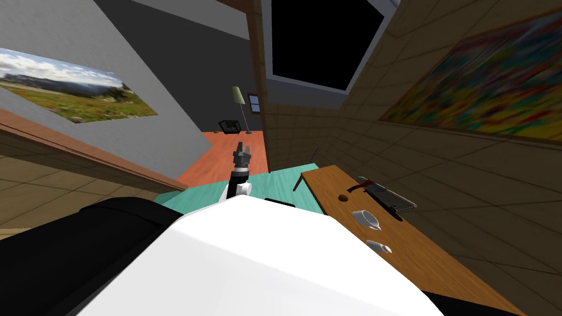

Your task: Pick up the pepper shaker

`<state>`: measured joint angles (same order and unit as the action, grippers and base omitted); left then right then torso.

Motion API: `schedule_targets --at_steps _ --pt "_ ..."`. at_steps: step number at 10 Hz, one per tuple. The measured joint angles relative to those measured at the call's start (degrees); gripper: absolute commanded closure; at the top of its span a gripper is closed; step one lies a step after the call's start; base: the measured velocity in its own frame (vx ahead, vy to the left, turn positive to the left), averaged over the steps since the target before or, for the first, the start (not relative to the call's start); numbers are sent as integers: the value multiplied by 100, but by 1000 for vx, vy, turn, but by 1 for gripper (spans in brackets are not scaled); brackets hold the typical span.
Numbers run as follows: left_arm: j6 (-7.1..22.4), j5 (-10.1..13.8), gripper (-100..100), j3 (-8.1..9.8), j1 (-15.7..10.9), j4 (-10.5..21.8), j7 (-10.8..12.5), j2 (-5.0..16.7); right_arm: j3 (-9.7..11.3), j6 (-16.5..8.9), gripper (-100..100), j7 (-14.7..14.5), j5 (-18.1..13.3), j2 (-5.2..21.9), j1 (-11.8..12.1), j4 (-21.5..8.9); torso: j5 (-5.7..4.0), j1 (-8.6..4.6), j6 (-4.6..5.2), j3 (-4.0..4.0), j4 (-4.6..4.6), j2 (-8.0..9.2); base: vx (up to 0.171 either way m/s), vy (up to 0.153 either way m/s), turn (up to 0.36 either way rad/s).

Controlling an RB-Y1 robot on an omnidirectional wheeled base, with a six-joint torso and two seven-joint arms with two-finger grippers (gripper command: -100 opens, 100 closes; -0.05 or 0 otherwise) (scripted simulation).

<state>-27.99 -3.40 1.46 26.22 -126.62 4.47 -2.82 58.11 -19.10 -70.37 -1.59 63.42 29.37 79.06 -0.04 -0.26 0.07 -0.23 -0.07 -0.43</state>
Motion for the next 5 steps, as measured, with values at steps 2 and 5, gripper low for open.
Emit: schedule_targets --at_steps 2,5 --pt "0 0 0 0 0 0 0 0 220 -6 -100 -212 100 119 -149 -335 0 7 -2 -5 -1 -9 152 -60 328" --pt "0 0 0 1 2 0 0 1 586 -367 -100 -683 182 533 -240 -519 -3 -12 -1 -19 -7 -34 145 -99 237"
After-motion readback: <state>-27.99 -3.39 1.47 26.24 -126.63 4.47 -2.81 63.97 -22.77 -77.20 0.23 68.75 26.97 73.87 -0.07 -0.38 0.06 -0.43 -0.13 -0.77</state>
